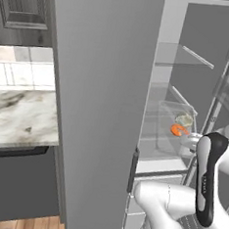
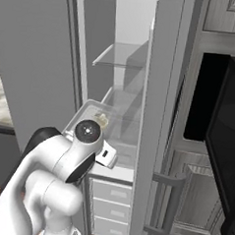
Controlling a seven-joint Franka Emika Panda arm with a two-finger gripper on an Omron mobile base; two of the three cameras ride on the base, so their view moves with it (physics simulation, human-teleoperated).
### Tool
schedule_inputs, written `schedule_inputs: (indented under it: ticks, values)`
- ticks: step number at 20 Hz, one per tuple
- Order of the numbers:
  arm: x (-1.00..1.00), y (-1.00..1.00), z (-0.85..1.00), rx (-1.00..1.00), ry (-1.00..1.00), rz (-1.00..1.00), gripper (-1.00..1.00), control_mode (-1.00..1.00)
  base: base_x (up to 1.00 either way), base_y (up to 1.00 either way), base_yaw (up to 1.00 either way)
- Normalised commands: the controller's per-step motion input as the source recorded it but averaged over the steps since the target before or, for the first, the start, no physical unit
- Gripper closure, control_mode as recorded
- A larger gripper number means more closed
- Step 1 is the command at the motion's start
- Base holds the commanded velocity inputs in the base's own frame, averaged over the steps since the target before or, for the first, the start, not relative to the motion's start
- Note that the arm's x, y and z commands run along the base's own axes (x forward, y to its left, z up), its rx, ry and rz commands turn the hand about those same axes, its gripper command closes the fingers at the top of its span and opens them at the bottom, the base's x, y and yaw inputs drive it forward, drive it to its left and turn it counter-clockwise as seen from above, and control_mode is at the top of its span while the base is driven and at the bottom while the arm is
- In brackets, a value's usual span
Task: Place the tupperware containing the shrimp and garlic meal in the microwave. Close the microwave door and press the start button to reheat the meal.
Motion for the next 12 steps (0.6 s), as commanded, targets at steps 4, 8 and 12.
schedule_inputs:
  ticks: [4,8,12]
  values:
    - [0.0,0.0,0.0,0.0,0.0,0.0,1.0,1.0,-0.72,0.38,0.03]
    - [0.0,0.0,0.0,0.0,0.0,0.0,1.0,1.0,-0.66,0.59,0.02]
    - [0.0,0.0,0.0,0.0,0.0,0.0,1.0,1.0,-0.49,0.65,-0.01]
